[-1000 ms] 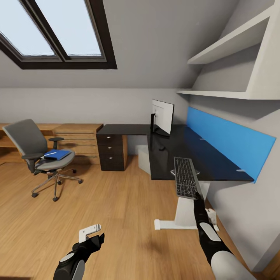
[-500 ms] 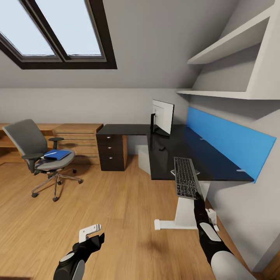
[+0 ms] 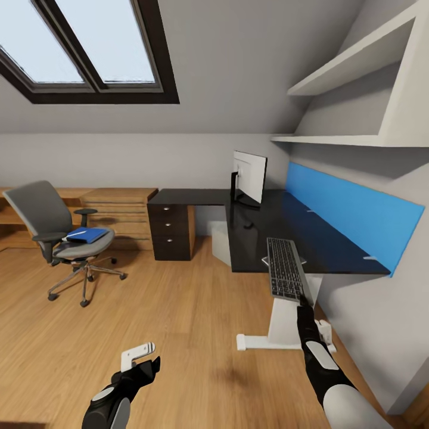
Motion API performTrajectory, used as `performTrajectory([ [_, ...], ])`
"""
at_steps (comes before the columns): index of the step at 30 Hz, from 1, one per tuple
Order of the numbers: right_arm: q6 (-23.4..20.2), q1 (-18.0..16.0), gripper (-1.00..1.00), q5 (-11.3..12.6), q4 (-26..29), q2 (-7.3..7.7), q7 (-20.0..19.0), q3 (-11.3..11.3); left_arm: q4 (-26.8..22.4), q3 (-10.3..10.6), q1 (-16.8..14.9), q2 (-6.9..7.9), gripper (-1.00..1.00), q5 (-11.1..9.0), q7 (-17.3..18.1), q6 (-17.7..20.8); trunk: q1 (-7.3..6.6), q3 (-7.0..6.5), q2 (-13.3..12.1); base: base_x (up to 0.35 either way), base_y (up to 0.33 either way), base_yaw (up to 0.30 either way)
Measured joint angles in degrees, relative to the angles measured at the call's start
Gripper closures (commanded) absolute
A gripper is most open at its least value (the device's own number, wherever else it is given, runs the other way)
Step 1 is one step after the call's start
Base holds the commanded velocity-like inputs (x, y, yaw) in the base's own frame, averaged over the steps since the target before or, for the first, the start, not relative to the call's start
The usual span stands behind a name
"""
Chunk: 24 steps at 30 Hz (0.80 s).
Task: In the bedroom, organize the workspace by keeping the computer under the desk, ensuring the monitor is on the desk, placing the keyboard on the desk next to the monitor, placing the mouse on the desk next to the keyboard, moving the folder from the swivel chair onto the desk next to the mouse, stacking the notebook on top of the folder with the pen on top of the notebook, and positioning the swivel chair next to the desk.
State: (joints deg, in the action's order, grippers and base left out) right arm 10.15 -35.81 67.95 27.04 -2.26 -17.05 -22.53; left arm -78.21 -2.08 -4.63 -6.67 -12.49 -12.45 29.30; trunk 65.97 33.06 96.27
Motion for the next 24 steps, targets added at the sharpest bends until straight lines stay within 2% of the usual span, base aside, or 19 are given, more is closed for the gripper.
performTrajectory([
  [2, 0.0, 0.0, -1.0, 0.0, 0.0, 0.0, 0.0, 0.0, 0.0, 0.0, 0.0, 0.01, -1.0, 0.0, 0.0, 0.0, 0.44, 0.36, 0.8, 0.0, 0.0, 0.0],
  [24, 0.1, 0.0, -1.0, -0.2, 0.0, 0.01, 0.0, 0.1, 0.0, -0.1, 0.0, 0.19, -1.0, 0.0, 0.1, -0.1, 0.44, 0.36, 0.8, 0.018, 0.015, 0.0],
])
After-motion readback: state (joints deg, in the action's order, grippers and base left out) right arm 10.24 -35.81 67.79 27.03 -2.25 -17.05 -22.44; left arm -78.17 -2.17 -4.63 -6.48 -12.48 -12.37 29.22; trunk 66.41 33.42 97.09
